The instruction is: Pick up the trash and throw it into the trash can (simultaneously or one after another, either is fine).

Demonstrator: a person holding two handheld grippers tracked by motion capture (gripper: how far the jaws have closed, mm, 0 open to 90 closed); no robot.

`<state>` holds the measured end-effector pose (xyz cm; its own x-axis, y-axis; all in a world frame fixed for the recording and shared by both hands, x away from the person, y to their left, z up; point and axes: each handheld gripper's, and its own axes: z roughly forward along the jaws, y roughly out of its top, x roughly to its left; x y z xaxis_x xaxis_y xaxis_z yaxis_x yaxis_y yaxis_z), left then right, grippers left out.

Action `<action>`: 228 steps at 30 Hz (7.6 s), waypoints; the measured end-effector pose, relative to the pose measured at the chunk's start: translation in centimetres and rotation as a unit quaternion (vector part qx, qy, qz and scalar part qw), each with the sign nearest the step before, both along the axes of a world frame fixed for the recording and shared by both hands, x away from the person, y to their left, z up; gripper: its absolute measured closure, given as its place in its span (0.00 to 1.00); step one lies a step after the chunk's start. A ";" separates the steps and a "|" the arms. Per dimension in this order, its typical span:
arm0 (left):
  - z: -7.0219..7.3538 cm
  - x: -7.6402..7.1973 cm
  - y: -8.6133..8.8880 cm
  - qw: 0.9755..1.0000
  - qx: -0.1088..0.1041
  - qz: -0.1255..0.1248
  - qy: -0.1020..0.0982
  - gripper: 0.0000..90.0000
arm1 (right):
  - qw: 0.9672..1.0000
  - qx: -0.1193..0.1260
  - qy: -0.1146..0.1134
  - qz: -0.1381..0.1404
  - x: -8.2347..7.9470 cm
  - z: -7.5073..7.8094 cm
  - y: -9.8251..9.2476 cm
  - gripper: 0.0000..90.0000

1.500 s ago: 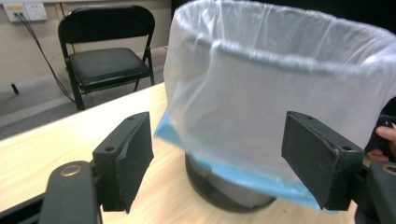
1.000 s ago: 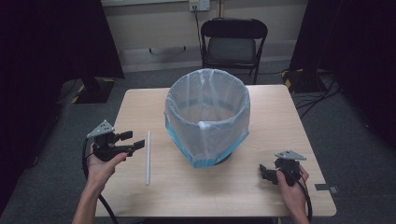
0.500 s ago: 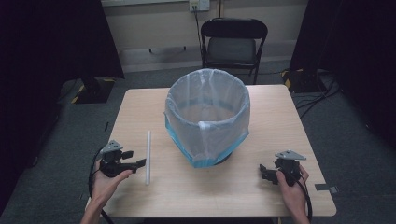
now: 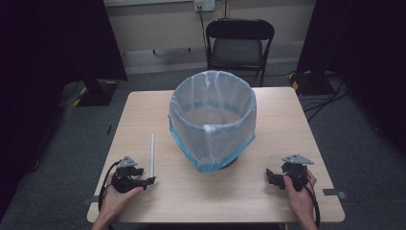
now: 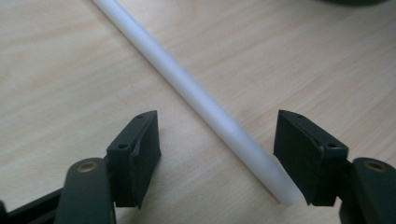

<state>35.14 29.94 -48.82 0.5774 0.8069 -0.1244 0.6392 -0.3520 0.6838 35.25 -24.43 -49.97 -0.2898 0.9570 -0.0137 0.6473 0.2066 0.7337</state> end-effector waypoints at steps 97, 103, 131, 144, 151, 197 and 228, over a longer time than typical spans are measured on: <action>11.2 1.9 3.9 0.964 -0.171 0.067 -0.192 0.89 | 1.000 0.000 0.000 0.000 0.0 0.0 0.0 0.13; 12.7 2.0 3.2 0.960 -0.181 0.048 -0.208 0.89 | 1.000 0.000 0.000 0.000 0.0 0.0 0.0 0.13; 17.9 2.9 1.2 0.946 -0.199 0.010 -0.257 0.90 | 1.000 0.000 0.000 0.000 0.0 0.0 0.0 0.13; 20.3 3.5 -0.6 0.943 -0.195 -0.009 -0.271 0.89 | 1.000 0.000 0.000 0.000 0.0 0.0 0.0 0.13; 22.0 3.8 -1.1 0.939 -0.199 -0.020 -0.280 0.90 | 1.000 0.000 0.000 0.000 0.0 0.0 0.0 0.13; 26.5 6.0 -8.9 0.925 -0.222 -0.108 -0.290 0.89 | 1.000 0.000 0.000 0.000 0.0 0.0 0.0 0.13; 26.1 8.4 -14.1 0.926 -0.239 -0.164 -0.240 0.88 | 1.000 0.000 0.000 0.000 0.0 0.0 0.0 0.13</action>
<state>43.55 15.88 -22.73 0.8630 0.4974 -0.0885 0.1337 -0.0560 0.9894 35.25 -24.44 -49.97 -0.2901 0.9569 -0.0139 0.6474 0.2069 0.7335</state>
